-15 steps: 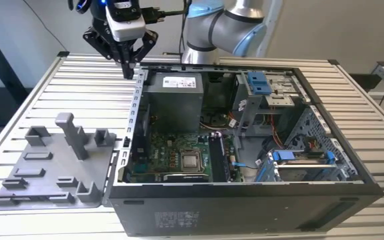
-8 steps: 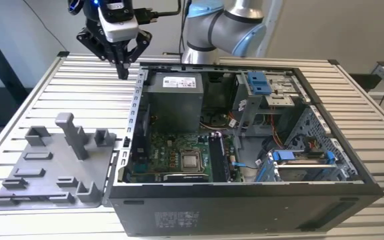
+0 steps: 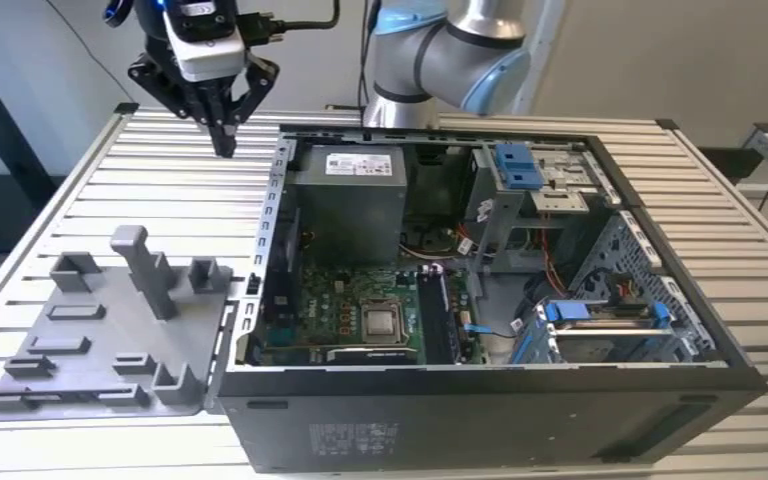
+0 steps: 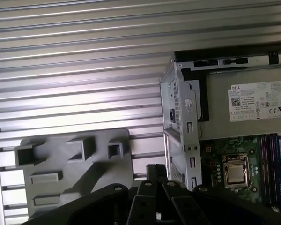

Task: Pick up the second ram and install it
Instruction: 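Reach for the second ram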

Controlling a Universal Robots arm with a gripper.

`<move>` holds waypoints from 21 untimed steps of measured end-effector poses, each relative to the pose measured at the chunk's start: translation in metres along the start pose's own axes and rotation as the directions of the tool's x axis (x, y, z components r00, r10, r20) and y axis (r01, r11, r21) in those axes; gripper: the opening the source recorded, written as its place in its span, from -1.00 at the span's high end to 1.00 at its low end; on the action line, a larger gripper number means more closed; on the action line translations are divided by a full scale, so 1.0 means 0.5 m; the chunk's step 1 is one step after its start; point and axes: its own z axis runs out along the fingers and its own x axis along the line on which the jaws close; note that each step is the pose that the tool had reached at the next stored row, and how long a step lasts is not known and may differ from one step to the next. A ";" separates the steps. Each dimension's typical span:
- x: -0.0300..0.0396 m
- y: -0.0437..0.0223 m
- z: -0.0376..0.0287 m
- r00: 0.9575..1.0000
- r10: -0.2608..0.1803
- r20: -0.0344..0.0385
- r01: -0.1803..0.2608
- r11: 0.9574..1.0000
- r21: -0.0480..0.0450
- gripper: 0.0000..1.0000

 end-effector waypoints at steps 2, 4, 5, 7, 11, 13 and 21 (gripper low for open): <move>0.010 -0.001 0.000 1.000 -0.002 0.000 0.002 1.000 0.000 0.79; 0.022 -0.002 0.001 1.000 -0.003 0.000 0.003 1.000 0.000 0.79; 0.028 -0.003 0.001 1.000 -0.004 0.000 0.004 1.000 0.000 0.79; 0.041 -0.004 0.002 1.000 -0.005 0.000 0.005 1.000 0.000 0.79; 0.064 -0.006 0.002 1.000 -0.008 0.000 0.008 1.000 0.000 0.79; 0.072 -0.006 0.002 1.000 -0.008 -0.001 0.008 1.000 -0.001 0.79; 0.132 -0.013 0.002 1.000 -0.008 -0.001 0.008 1.000 -0.001 0.79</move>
